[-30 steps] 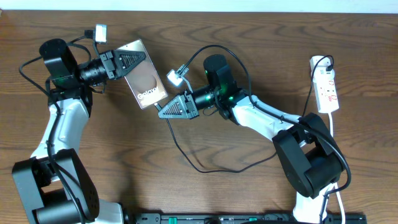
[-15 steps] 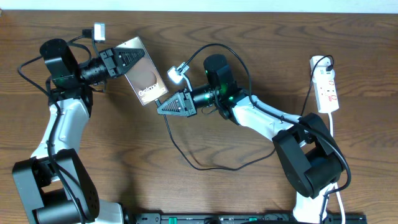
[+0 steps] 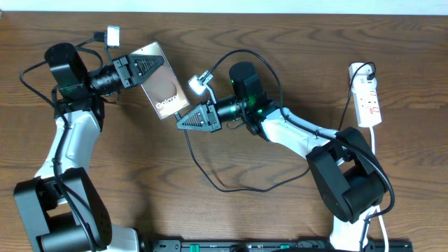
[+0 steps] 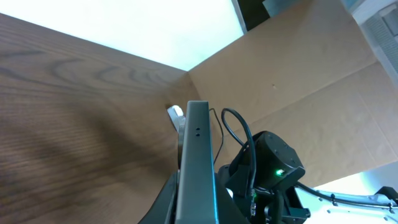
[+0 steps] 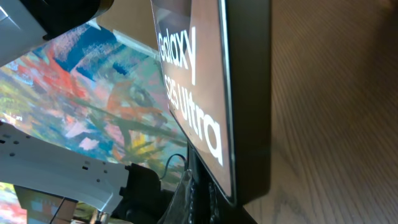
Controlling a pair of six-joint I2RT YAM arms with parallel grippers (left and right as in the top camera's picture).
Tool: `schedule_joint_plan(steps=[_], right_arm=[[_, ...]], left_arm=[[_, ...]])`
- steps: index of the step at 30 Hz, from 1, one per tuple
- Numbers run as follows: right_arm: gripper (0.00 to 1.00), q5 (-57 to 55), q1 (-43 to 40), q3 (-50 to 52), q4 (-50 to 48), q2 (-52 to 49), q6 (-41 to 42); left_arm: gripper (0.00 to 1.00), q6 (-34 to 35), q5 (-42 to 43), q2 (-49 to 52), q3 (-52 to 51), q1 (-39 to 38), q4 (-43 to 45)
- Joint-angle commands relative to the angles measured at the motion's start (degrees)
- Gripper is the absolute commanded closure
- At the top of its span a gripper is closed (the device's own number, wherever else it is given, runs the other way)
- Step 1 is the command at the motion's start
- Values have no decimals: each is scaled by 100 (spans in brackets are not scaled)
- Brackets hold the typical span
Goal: Plug charger to phone and switch on socket
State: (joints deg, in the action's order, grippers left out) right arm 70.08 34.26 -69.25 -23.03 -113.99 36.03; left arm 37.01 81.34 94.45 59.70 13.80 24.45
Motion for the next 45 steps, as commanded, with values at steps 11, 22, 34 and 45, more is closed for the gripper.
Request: schedule_joint_plan(steps=[11,22,34,45], right_arm=[[99,-586,-118,-192,-186,35,81],[27,-522,-122,-192,-177,35,79],[1,-522,-133,-192,-160,35,76],[1,-505,-247,-192,39,35,9]], left_arm=[[93,-142,866,-4,-20,-177,-83],[93,-144,804,-4,-20,-173,-81],[93,-146,382,-4,-20,-55,-83],[93,-1056,-540,-4,-24,612,-1582]])
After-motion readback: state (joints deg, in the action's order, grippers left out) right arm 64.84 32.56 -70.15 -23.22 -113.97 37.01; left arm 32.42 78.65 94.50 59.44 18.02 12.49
